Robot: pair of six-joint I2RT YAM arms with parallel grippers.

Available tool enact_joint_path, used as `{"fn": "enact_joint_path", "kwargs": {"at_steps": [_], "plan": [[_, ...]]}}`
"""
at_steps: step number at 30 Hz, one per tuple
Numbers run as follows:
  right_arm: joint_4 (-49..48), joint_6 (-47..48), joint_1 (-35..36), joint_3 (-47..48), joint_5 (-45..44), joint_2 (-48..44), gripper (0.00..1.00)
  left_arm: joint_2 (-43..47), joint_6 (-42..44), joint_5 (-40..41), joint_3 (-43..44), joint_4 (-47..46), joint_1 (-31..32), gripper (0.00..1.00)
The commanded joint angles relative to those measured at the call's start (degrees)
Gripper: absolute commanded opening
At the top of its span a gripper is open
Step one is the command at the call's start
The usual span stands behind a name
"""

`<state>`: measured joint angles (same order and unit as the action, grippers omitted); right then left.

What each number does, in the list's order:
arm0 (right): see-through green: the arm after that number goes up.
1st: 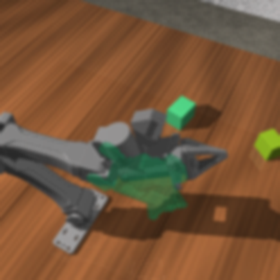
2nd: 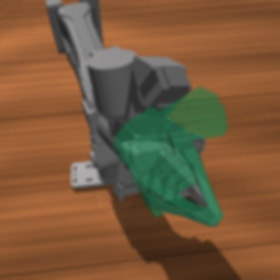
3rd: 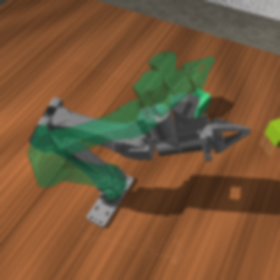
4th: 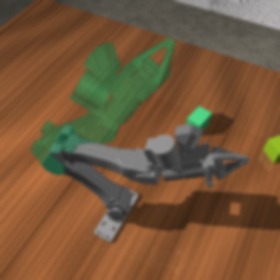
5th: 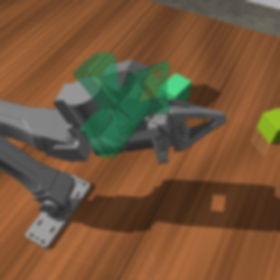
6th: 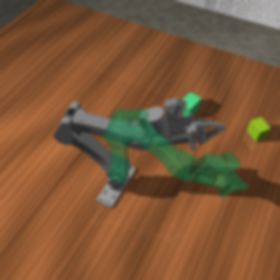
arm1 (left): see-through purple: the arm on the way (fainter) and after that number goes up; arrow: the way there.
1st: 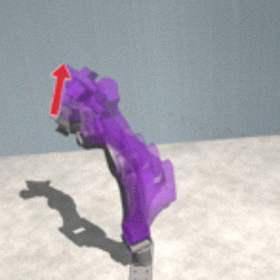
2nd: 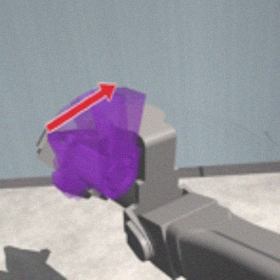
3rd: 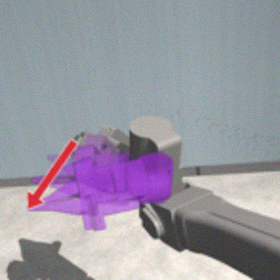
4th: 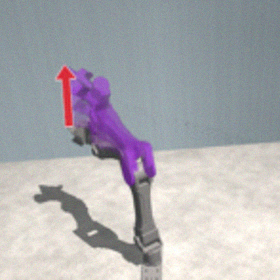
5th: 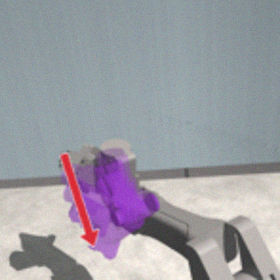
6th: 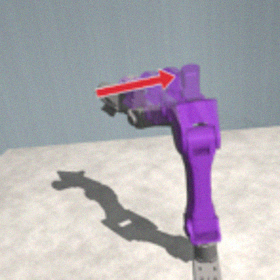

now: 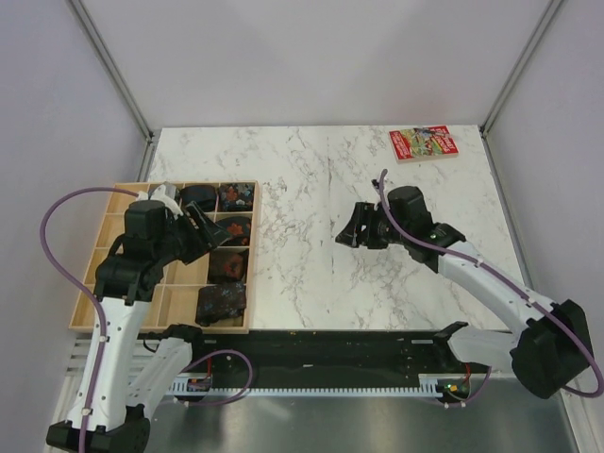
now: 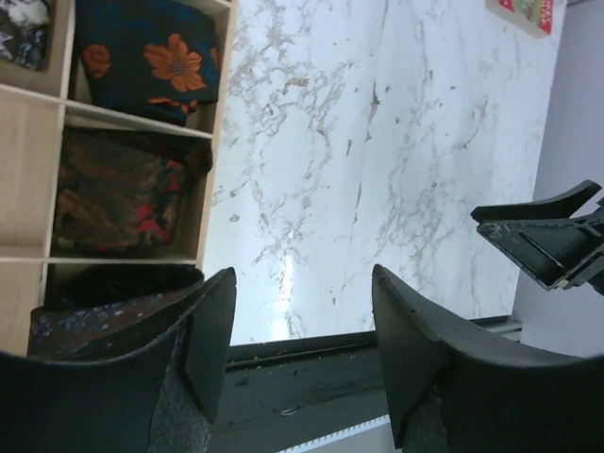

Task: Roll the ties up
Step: Reset both arms

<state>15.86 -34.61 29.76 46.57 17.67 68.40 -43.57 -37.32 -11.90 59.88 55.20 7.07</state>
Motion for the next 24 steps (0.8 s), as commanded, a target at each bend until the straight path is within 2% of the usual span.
{"fn": "enact_joint_path", "kwargs": {"at_steps": [1, 10, 24], "plan": [[7.34, 3.14, -0.14, 5.8, -4.04, -4.4, 0.69, -0.55, 1.2, -4.62, -1.34, -8.86, -0.39, 0.65], [13.58, 4.55, -0.05, 10.65, -12.03, -12.05, 0.7, -3.09, 2.34, -7.87, -1.69, -16.17, -0.39, 0.65], [14.82, 3.15, -0.05, 8.72, -27.77, -21.29, 0.72, -5.56, 9.28, -7.87, -5.82, -23.73, -0.3, 0.66]]}}
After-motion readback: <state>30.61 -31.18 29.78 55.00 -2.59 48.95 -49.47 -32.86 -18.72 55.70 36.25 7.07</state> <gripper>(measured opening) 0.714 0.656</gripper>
